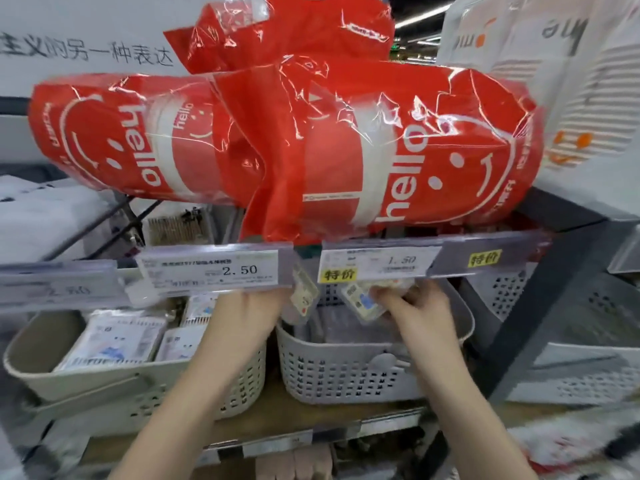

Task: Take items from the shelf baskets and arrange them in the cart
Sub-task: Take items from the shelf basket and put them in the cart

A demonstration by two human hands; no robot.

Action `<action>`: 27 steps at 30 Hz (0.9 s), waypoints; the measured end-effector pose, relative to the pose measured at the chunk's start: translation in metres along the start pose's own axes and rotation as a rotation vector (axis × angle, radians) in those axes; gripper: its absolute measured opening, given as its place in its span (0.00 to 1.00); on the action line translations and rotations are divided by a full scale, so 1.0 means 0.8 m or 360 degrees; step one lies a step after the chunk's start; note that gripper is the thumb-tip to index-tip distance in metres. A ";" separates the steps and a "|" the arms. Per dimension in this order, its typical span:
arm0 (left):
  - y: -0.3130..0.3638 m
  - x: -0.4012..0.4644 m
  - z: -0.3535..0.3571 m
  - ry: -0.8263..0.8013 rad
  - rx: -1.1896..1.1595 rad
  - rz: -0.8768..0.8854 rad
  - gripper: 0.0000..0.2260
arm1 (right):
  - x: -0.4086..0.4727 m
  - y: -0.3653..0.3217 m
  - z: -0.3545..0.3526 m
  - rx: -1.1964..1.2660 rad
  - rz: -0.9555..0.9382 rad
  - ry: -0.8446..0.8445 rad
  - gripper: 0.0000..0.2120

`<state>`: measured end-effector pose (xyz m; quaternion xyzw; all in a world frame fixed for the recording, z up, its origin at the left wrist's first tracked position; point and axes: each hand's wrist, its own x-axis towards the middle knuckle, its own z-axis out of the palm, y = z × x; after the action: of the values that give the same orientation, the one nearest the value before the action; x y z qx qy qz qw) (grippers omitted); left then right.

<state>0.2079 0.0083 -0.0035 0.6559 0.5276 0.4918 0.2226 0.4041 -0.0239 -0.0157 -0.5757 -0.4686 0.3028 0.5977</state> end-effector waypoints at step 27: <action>0.016 0.060 0.065 -0.1126 0.0644 -0.0760 0.19 | 0.080 0.039 0.053 -0.0769 0.0405 -0.1237 0.06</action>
<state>0.2581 0.0594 0.0050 0.6737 0.6407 0.0604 0.3634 0.3956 0.0557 -0.0371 -0.5951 -0.6403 0.4490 0.1852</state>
